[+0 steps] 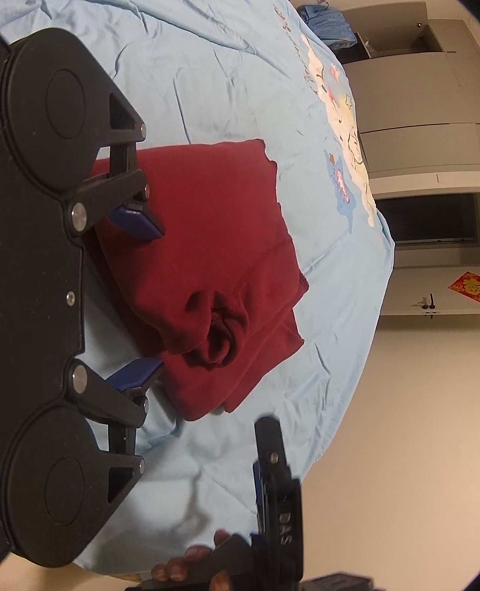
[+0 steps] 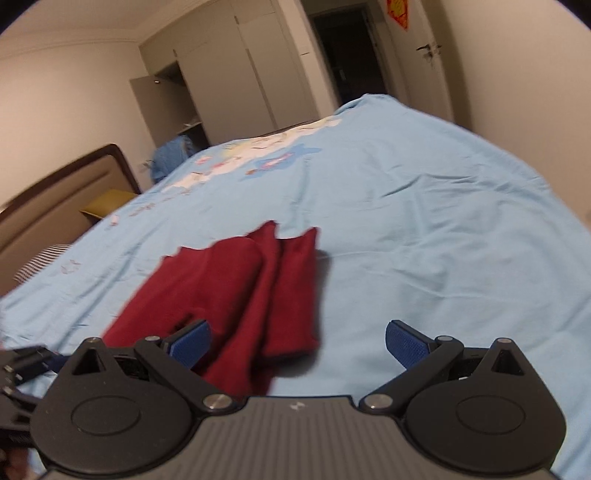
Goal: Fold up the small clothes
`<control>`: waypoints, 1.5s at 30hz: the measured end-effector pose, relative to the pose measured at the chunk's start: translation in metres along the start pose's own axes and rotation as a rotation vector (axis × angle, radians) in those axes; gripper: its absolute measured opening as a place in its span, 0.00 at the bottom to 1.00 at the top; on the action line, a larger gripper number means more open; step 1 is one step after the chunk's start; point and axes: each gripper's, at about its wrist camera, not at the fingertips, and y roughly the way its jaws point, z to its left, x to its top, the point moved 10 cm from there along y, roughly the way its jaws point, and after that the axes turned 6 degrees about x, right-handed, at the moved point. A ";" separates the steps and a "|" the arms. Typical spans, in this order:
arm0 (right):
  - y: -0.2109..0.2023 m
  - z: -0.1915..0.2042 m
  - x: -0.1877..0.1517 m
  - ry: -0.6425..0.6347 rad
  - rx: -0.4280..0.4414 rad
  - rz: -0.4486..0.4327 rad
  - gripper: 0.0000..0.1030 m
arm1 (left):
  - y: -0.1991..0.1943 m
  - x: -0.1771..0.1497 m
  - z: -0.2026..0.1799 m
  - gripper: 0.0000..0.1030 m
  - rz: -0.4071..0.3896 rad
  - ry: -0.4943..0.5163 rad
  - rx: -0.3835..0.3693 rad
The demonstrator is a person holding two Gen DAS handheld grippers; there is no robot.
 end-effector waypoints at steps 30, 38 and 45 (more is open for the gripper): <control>0.067 0.056 -0.004 -0.092 0.183 0.159 0.43 | 0.017 -0.002 -0.007 0.44 0.039 -0.008 0.001; 0.057 0.066 -0.020 -0.236 0.197 0.193 0.16 | 0.018 -0.002 -0.006 0.42 0.047 -0.022 0.000; 0.043 0.099 -0.035 -0.676 0.050 0.140 0.11 | 0.020 -0.003 -0.007 0.42 0.050 -0.024 -0.002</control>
